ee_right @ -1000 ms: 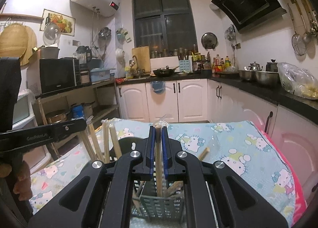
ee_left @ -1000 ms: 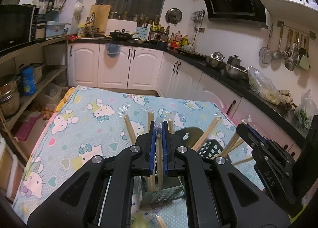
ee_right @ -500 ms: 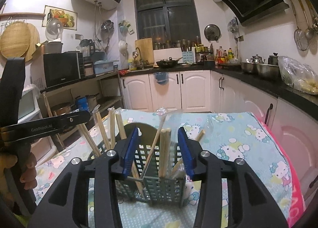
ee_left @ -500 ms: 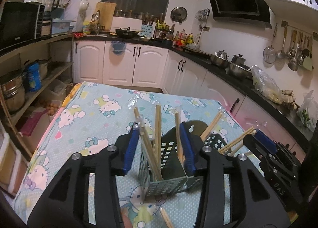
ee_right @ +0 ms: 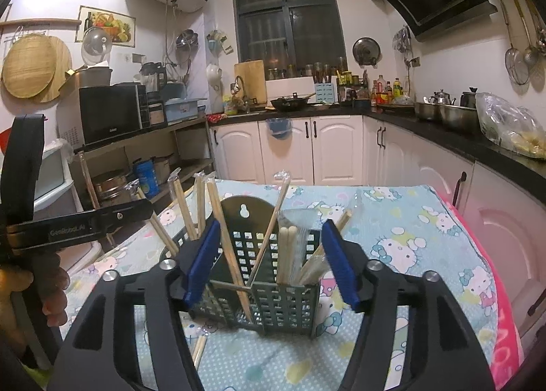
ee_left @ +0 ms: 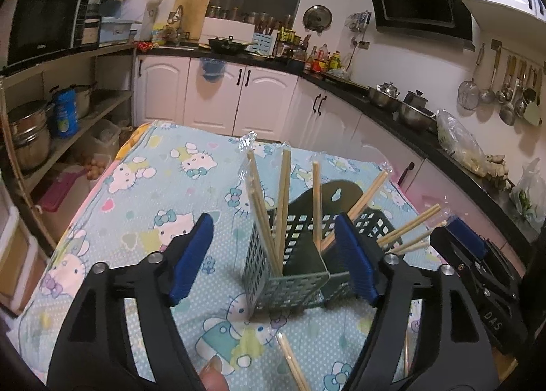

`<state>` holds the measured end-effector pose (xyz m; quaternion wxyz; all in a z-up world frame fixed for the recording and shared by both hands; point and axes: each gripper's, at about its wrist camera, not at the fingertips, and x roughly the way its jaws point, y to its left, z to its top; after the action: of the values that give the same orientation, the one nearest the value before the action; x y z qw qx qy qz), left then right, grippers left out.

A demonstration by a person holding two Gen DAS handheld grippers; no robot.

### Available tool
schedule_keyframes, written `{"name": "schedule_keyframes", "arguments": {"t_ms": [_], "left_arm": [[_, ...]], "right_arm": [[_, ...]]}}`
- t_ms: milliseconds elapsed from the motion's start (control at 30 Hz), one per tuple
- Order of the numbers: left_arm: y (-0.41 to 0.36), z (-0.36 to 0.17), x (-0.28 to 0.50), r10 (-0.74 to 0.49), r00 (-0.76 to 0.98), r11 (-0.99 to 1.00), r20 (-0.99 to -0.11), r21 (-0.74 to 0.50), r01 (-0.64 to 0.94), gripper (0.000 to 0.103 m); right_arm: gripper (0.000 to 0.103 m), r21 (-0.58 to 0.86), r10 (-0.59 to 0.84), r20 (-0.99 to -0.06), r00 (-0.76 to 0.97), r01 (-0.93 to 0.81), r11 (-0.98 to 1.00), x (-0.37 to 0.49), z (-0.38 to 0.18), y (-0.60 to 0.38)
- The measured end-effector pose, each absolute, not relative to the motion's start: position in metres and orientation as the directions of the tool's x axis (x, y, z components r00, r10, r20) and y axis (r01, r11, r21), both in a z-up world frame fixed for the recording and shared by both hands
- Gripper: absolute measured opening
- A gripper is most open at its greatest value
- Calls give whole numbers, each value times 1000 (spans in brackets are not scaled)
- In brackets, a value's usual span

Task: Organize utensils
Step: 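Move both open tools back from the holder toward the last wrapped chopsticks on the cloth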

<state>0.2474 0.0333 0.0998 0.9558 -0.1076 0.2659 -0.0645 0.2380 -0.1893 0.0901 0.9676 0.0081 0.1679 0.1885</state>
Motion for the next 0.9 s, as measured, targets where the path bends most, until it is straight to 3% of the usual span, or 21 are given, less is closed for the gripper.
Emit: {"name": "schedule_keyframes", "arguments": {"t_ms": [100, 167, 300, 900], "left_arm": [[34, 98, 243, -177, 848, 969, -500, -238, 62, 76], [35, 96, 238, -176, 846, 970, -504, -237, 60, 77], [36, 93, 230, -171, 847, 969, -503, -241, 53, 89], [35, 54, 198, -168, 797, 967, -580, -252, 20, 92]], "right_arm": [[62, 73, 365, -324, 873, -361, 930, 231, 89, -190], [63, 78, 367, -328, 870, -363, 929, 227, 88, -191], [72, 84, 371, -334, 866, -365, 927, 219, 88, -192], [75, 100, 372, -456, 808, -369, 924, 192, 58, -202]]}}
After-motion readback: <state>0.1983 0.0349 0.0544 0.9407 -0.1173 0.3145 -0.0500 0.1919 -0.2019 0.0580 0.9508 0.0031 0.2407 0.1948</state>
